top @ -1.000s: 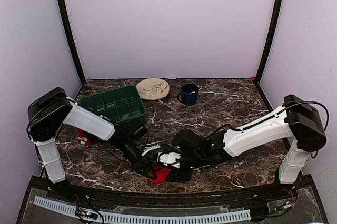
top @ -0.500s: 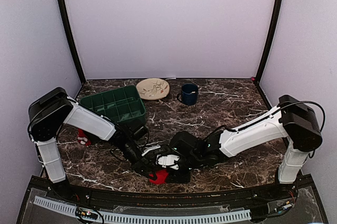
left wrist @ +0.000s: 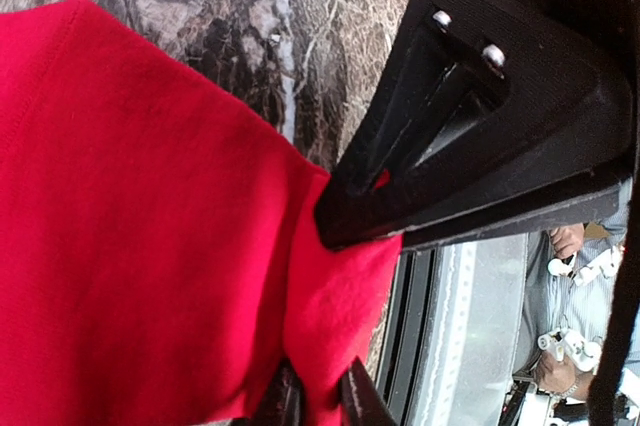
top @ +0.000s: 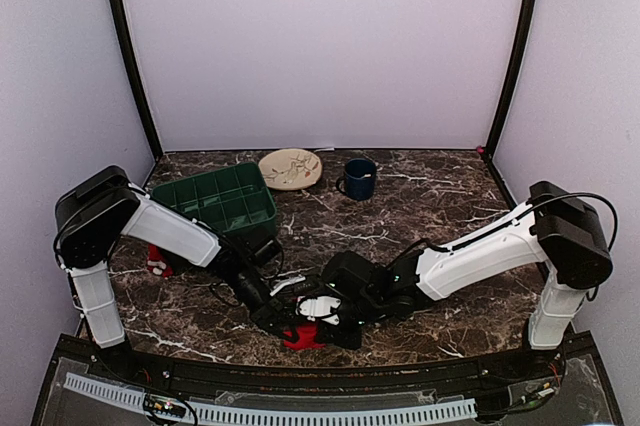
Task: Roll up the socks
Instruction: Roll the sock at the center of the board.
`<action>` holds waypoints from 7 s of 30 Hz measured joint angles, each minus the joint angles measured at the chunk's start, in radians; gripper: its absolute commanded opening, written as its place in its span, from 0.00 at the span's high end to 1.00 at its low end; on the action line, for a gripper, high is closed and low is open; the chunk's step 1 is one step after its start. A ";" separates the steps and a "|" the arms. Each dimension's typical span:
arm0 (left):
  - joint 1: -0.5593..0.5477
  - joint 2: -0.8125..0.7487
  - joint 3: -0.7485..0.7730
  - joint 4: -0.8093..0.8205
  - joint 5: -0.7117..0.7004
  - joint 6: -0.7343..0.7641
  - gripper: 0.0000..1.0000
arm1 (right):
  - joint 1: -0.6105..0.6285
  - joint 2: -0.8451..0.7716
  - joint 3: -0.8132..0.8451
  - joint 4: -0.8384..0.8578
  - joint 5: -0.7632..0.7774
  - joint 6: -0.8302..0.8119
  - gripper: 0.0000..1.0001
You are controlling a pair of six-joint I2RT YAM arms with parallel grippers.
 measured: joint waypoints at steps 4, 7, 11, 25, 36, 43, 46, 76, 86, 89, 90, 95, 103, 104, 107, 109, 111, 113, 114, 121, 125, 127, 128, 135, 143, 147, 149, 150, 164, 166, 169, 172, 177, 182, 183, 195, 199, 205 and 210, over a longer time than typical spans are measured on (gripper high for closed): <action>0.003 0.000 0.001 0.000 -0.006 -0.016 0.77 | 0.000 0.000 0.000 0.000 -0.002 0.005 0.98; 0.005 -0.012 0.000 0.002 -0.024 -0.032 0.76 | 0.000 0.000 0.000 0.000 -0.005 0.016 1.00; 0.015 -0.037 -0.004 0.015 -0.074 -0.052 0.74 | -0.001 0.000 0.000 0.008 -0.015 0.042 1.00; 0.044 -0.130 -0.062 0.100 -0.243 -0.115 0.73 | -0.074 0.000 -0.037 0.069 -0.145 0.151 1.00; 0.053 -0.238 -0.148 0.186 -0.333 -0.141 0.70 | -0.153 0.001 -0.088 0.116 -0.325 0.267 1.00; 0.046 -0.336 -0.214 0.274 -0.380 -0.138 0.69 | -0.204 0.028 -0.110 0.167 -0.443 0.349 1.00; 0.020 -0.360 -0.233 0.299 -0.406 -0.114 0.68 | -0.223 0.032 -0.121 0.179 -0.483 0.380 1.00; -0.227 -0.313 -0.181 0.339 -0.555 0.324 0.63 | -0.303 0.065 -0.219 0.333 -0.694 0.595 1.00; -0.250 -0.257 -0.155 0.315 -0.526 0.370 0.62 | -0.303 0.065 -0.228 0.348 -0.702 0.599 1.00; -0.251 -0.238 -0.144 0.314 -0.528 0.388 0.62 | -0.303 0.065 -0.229 0.348 -0.702 0.599 1.00; -0.251 -0.233 -0.140 0.314 -0.528 0.392 0.62 | -0.303 0.065 -0.229 0.348 -0.702 0.599 1.00; -0.251 -0.206 -0.117 0.313 -0.529 0.415 0.62 | -0.303 0.065 -0.233 0.350 -0.706 0.599 1.00; -0.251 -0.164 -0.085 0.292 -0.526 0.443 0.64 | -0.303 0.065 -0.238 0.356 -0.710 0.599 1.00; -0.251 -0.157 -0.082 0.289 -0.525 0.445 0.64 | -0.303 0.065 -0.238 0.355 -0.710 0.599 1.00; -0.251 -0.143 -0.070 0.281 -0.521 0.450 0.66 | -0.303 0.065 -0.238 0.355 -0.710 0.599 1.00; -0.251 -0.136 -0.061 0.273 -0.521 0.452 0.70 | -0.303 0.065 -0.238 0.355 -0.711 0.599 1.00; -0.251 -0.126 -0.049 0.269 -0.522 0.457 0.74 | -0.303 0.065 -0.238 0.355 -0.713 0.599 1.00; -0.251 -0.117 -0.039 0.262 -0.522 0.459 0.81 | -0.304 0.065 -0.238 0.354 -0.715 0.599 1.00; -0.251 -0.114 -0.035 0.261 -0.521 0.459 0.85 | -0.304 0.065 -0.238 0.354 -0.715 0.599 1.00; -0.251 -0.106 -0.014 0.238 -0.503 0.468 1.00 | -0.305 0.065 -0.238 0.336 -0.712 0.583 0.71; -0.251 -0.103 -0.010 0.231 -0.503 0.468 1.00 | -0.311 0.061 -0.238 0.332 -0.713 0.576 0.68; -0.251 -0.103 -0.009 0.229 -0.506 0.466 1.00 | -0.319 0.052 -0.239 0.327 -0.707 0.572 0.66; -0.251 -0.103 -0.009 0.229 -0.508 0.462 1.00 | -0.324 0.046 -0.240 0.325 -0.700 0.572 0.65; -0.244 -0.115 -0.018 0.229 -0.548 0.419 1.00 | -0.363 -0.006 -0.263 0.301 -0.644 0.566 0.64; -0.208 -0.122 -0.011 0.192 -0.549 0.359 1.00 | -0.371 -0.071 -0.293 0.268 -0.544 0.535 0.63; -0.189 -0.116 0.014 0.144 -0.534 0.341 1.00 | -0.371 -0.140 -0.318 0.256 -0.465 0.508 0.63; -0.178 -0.106 0.029 0.124 -0.519 0.329 1.00 | -0.371 -0.176 -0.332 0.257 -0.417 0.498 0.63; -0.174 -0.103 0.034 0.116 -0.509 0.324 1.00 | -0.371 -0.196 -0.344 0.257 -0.392 0.495 0.63; -0.056 0.029 0.172 -0.053 -0.248 0.266 1.00 | -0.209 -0.391 -0.420 0.236 0.015 0.396 0.64; -0.046 0.048 0.192 -0.078 -0.208 0.265 1.00 | -0.165 -0.409 -0.420 0.234 0.071 0.375 0.64; -0.036 0.073 0.216 -0.109 -0.163 0.265 1.00 | -0.117 -0.423 -0.420 0.233 0.140 0.343 0.61; -0.031 0.090 0.235 -0.137 -0.136 0.266 1.00 | -0.068 -0.421 -0.417 0.220 0.203 0.308 0.60; -0.024 0.123 0.275 -0.195 -0.102 0.267 1.00 | 0.008 -0.363 -0.366 0.194 0.274 0.245 0.58; -0.019 0.141 0.293 -0.227 -0.079 0.267 1.00 | 0.036 -0.298 -0.310 0.174 0.313 0.196 0.57; -0.019 0.143 0.295 -0.232 -0.076 0.268 1.00 | 0.039 -0.284 -0.295 0.169 0.318 0.185 0.57; -0.009 0.164 0.314 -0.277 -0.044 0.279 1.00 | 0.057 -0.136 -0.167 0.118 0.333 0.099 0.52; -0.007 0.172 0.322 -0.287 -0.035 0.283 1.00 | 0.057 -0.108 -0.148 0.099 0.333 0.087 0.52; -0.004 0.180 0.330 -0.301 -0.024 0.291 1.00 | 0.057 -0.075 -0.126 0.093 0.333 0.073 0.54; -0.004 0.183 0.333 -0.306 -0.021 0.296 0.96 | 0.057 -0.056 -0.110 0.093 0.332 0.068 0.79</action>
